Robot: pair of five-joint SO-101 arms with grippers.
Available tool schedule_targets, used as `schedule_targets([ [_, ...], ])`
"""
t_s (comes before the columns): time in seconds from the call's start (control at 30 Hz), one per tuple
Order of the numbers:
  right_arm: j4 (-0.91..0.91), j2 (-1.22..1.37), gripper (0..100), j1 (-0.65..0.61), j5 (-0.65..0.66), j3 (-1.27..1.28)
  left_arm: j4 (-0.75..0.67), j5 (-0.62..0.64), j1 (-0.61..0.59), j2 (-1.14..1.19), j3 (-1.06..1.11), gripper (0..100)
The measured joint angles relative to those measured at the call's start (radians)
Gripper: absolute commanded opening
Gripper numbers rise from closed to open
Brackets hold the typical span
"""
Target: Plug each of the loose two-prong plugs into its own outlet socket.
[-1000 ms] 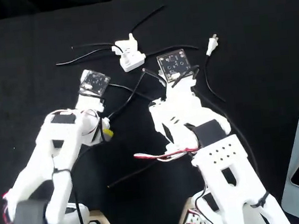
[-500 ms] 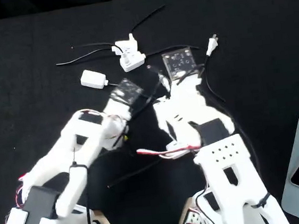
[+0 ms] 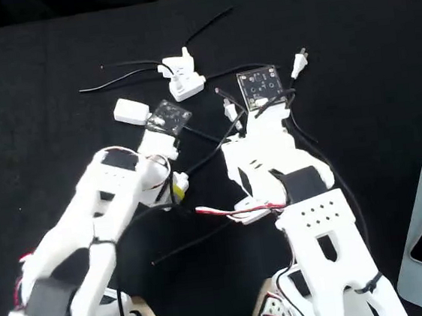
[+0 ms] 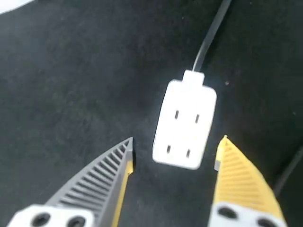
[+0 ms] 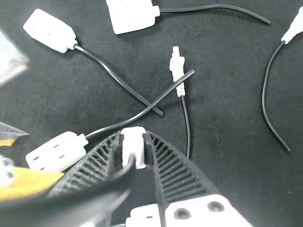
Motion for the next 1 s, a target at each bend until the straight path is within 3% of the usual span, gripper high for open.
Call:
schedule_targets([
  [0.2,0.0,0.0,1.2,-0.072,0.0,0.049,0.078,0.008,-0.081,-0.321,0.087,28],
  [0.6,-0.161,0.0,1.2,-0.33,0.0,0.157,0.083,0.015,-0.471,-0.853,0.493,28],
  [1.0,-0.35,0.005,1.2,-0.474,0.123,0.252,0.083,0.015,-0.505,-1.134,0.718,28],
])
